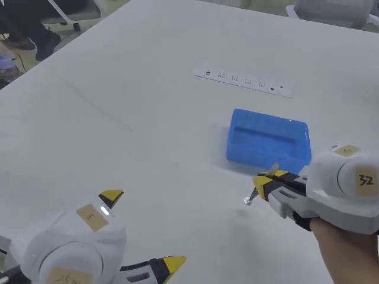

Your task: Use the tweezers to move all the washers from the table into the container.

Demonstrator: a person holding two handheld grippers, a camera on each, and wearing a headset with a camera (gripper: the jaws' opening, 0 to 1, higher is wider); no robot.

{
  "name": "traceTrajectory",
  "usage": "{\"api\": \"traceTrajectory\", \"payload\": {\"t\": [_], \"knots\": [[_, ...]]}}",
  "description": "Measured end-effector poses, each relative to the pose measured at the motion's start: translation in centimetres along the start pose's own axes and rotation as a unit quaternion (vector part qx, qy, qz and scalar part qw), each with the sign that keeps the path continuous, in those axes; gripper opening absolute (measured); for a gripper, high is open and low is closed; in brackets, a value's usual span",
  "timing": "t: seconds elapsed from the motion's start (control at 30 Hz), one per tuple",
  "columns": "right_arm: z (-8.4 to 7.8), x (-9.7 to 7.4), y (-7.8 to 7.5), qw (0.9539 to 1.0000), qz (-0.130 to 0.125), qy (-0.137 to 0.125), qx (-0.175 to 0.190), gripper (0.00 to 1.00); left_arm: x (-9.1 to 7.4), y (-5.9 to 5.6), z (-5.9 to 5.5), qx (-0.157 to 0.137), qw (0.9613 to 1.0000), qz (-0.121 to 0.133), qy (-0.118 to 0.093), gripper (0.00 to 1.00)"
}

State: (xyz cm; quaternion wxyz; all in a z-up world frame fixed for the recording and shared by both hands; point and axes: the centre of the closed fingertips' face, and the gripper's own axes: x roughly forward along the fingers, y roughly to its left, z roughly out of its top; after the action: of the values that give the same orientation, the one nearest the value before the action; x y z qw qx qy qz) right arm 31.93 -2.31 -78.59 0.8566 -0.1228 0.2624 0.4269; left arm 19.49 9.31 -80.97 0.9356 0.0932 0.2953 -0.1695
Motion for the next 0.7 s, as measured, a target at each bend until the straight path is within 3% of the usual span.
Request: {"api": "traceTrajectory", "payload": {"t": [0.23, 0.7], "knots": [[1.8, -0.4, -0.7, 0.9998, -0.001, -0.016, -0.011, 0.01, 0.1, 0.0, 0.2, -0.002, 1.0, 0.002, 0.0, 0.85], [6.4, 0.0, -4.5, 0.9974, -0.035, -0.063, -0.001, 0.01, 0.5, 0.1, 0.4, 0.0, 1.0, 0.002, 0.003, 0.84]]}}
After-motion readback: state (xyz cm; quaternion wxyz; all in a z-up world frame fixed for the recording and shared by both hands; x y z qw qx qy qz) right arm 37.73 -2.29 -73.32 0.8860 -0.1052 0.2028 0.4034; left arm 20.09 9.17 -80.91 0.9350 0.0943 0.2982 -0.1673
